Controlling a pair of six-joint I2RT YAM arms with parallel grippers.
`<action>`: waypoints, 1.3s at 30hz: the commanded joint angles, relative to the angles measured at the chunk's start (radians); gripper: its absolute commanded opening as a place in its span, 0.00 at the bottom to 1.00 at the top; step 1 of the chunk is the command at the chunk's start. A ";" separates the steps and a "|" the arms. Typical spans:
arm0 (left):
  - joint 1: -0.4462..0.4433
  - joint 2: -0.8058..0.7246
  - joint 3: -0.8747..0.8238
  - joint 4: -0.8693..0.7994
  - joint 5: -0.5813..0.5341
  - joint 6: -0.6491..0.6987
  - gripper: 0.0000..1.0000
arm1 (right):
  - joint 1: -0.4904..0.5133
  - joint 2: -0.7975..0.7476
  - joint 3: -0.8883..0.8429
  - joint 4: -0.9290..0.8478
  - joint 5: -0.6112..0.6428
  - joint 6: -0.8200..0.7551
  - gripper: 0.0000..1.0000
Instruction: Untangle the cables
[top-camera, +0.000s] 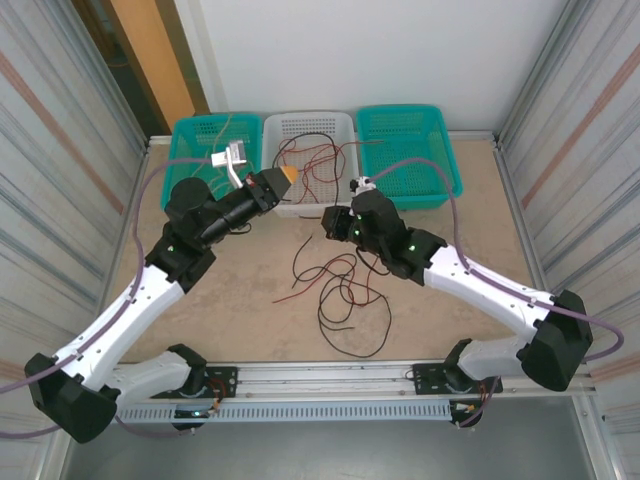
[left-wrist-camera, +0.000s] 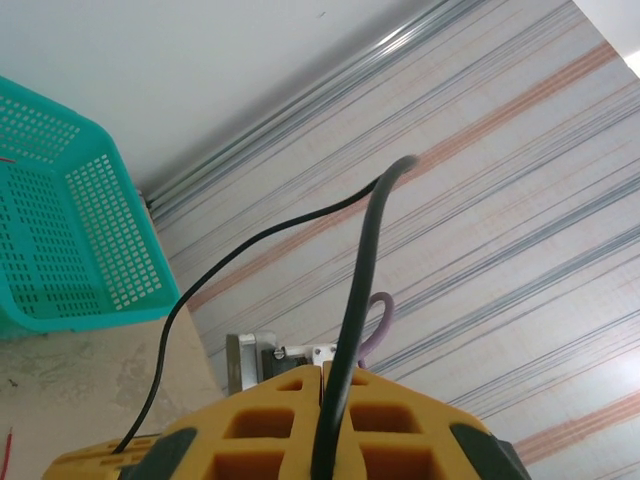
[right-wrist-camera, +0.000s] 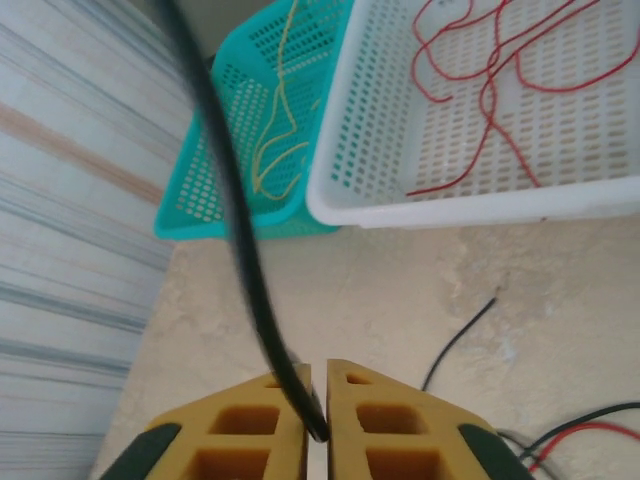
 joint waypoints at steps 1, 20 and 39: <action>0.026 -0.037 0.031 -0.035 0.002 0.044 0.00 | -0.029 -0.045 0.009 -0.090 0.044 -0.021 0.02; 0.125 0.047 0.247 -0.772 0.016 0.627 0.01 | -0.271 -0.349 0.053 -0.563 0.089 -0.124 0.00; 0.037 0.009 0.029 -0.638 0.026 0.520 0.70 | -0.692 0.243 0.654 -0.679 -0.240 -0.166 0.00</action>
